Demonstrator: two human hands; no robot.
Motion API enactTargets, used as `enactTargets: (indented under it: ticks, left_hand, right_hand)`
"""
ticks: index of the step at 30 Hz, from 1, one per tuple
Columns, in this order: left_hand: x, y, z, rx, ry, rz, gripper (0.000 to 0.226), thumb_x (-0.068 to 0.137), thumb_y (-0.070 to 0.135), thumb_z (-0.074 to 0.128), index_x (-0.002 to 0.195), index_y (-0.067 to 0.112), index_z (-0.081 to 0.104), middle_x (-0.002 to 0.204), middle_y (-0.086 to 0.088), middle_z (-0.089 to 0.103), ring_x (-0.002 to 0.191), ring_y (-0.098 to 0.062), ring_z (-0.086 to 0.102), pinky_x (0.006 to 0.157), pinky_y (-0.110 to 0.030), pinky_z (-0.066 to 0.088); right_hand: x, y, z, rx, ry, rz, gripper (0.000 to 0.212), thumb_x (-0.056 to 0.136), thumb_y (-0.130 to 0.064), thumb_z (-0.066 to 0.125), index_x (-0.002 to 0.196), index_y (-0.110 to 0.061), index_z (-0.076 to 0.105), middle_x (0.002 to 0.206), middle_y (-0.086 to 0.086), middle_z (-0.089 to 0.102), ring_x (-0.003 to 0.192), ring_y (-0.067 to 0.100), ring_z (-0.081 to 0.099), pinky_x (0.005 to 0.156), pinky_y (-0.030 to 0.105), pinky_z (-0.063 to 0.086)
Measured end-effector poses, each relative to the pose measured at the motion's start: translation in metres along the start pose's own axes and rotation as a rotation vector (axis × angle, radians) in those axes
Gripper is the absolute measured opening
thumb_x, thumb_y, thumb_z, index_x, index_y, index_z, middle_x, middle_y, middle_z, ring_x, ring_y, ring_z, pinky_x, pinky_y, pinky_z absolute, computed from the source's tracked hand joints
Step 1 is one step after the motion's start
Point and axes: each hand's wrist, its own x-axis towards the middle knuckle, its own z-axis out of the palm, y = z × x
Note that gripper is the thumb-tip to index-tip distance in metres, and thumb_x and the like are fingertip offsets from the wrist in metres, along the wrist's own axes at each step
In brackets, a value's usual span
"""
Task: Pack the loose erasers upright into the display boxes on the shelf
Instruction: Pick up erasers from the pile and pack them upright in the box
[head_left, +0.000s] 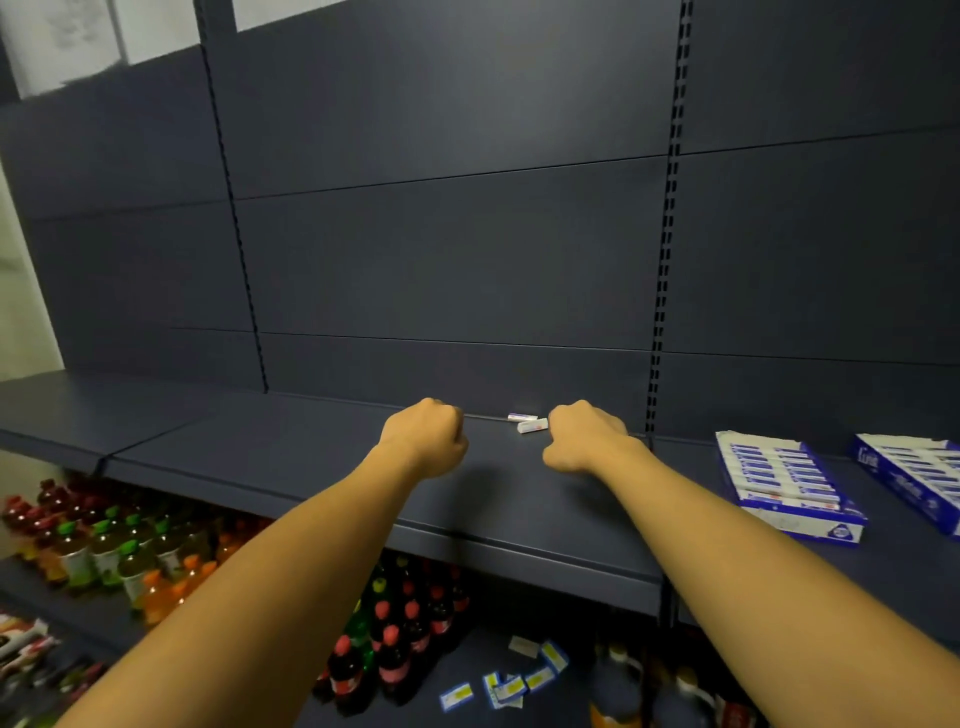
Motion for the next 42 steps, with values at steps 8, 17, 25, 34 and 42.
enactTargets:
  ticks: [8, 17, 25, 34, 42]
  left_hand:
    - [0.002, -0.053, 0.011, -0.038, -0.033, 0.019, 0.018, 0.094, 0.021, 0.051, 0.097, 0.011, 0.066, 0.095, -0.007, 0.066, 0.077, -0.024, 0.063, 0.073, -0.039, 0.06]
    - [0.037, -0.1, 0.03, -0.067, -0.055, 0.001, 0.022, 0.092, 0.012, 0.052, 0.108, 0.013, 0.067, 0.105, -0.008, 0.067, 0.086, -0.028, 0.065, 0.081, -0.044, 0.06]
    - [0.08, -0.139, 0.046, -0.088, -0.171, 0.089, 0.023, 0.09, 0.011, 0.058, 0.108, 0.018, 0.071, 0.11, -0.002, 0.069, 0.094, -0.023, 0.066, 0.084, -0.04, 0.059]
    - [0.093, -0.151, 0.068, -0.219, -0.295, 0.287, 0.022, 0.092, 0.02, 0.066, 0.111, 0.017, 0.077, 0.112, 0.006, 0.074, 0.091, -0.002, 0.058, 0.088, -0.021, 0.048]
    - [0.095, -0.161, 0.066, -0.257, -0.36, 0.372, 0.019, 0.087, 0.031, 0.076, 0.105, 0.025, 0.079, 0.097, 0.01, 0.074, 0.079, -0.002, 0.06, 0.07, -0.014, 0.041]
  right_hand:
    - [0.01, -0.044, 0.008, 0.0, 0.009, 0.038, 0.031, 0.085, -0.013, 0.053, 0.116, -0.016, 0.06, 0.091, 0.003, 0.05, 0.081, 0.027, 0.053, 0.069, 0.03, 0.042]
    - [0.068, -0.058, 0.019, 0.018, 0.049, 0.091, 0.02, 0.085, -0.013, 0.055, 0.103, -0.011, 0.064, 0.085, 0.003, 0.056, 0.069, 0.021, 0.053, 0.06, 0.028, 0.041]
    - [0.127, -0.071, 0.034, 0.12, 0.03, 0.071, 0.029, 0.082, -0.008, 0.055, 0.107, -0.015, 0.067, 0.107, 0.006, 0.066, 0.091, 0.027, 0.064, 0.073, 0.033, 0.054]
    - [0.16, -0.076, 0.05, 0.2, 0.02, 0.017, 0.016, 0.081, -0.015, 0.061, 0.088, -0.026, 0.071, 0.096, -0.001, 0.067, 0.086, 0.023, 0.065, 0.08, 0.038, 0.059]
    - [0.163, -0.086, 0.068, 0.273, 0.004, -0.018, 0.009, 0.083, -0.023, 0.065, 0.08, -0.026, 0.073, 0.081, -0.01, 0.067, 0.081, 0.017, 0.066, 0.08, 0.038, 0.059]
